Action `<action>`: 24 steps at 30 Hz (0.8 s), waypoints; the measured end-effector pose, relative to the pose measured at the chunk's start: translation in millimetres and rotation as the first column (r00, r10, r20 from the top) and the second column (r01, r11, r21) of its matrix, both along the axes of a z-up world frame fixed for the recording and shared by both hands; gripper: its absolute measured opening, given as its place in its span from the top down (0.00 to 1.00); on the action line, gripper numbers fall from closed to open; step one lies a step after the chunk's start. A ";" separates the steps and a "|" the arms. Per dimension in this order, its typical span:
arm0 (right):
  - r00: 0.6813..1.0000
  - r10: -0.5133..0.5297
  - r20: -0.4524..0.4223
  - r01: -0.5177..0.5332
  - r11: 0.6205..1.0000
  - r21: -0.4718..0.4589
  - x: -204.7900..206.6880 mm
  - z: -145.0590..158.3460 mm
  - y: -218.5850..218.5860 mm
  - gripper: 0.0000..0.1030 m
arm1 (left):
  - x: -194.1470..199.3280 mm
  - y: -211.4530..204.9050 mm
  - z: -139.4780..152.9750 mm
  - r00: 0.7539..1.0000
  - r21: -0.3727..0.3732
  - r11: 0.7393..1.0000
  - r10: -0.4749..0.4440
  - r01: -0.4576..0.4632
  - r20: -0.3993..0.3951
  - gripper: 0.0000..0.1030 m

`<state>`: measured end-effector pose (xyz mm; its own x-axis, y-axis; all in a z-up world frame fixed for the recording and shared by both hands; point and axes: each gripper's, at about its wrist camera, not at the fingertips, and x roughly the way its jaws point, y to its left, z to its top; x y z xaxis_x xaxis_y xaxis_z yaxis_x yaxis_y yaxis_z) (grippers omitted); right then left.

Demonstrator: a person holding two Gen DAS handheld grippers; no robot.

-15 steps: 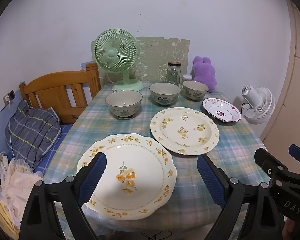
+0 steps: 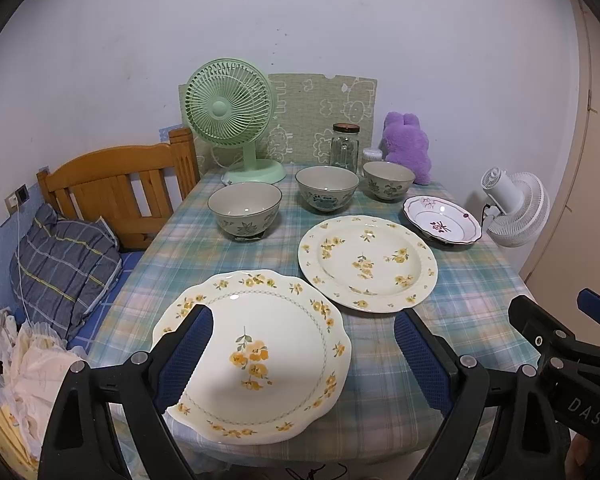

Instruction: Organize plates and bowls

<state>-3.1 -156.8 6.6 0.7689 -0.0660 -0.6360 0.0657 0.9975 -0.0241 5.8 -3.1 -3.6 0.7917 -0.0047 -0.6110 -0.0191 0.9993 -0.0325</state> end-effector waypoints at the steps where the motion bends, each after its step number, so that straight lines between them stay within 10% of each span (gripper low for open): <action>1: 1.000 0.000 0.001 0.000 1.000 0.000 -0.2 0.0 0.2 0.00 | -0.1 0.0 0.0 1.000 0.002 1.000 0.000 0.000 -0.001 0.10; 24: 1.000 -0.010 -0.001 0.010 1.000 -0.006 5.5 -1.2 -3.6 0.00 | 7.0 -8.2 -5.7 1.000 0.001 1.000 -0.009 0.009 -0.005 0.10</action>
<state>2.4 -160.3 5.4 0.7673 -0.0775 -0.6366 0.0757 0.9967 -0.0300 12.8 -11.3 -9.2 0.7887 -0.0109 -0.6147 -0.0107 0.9994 -0.0314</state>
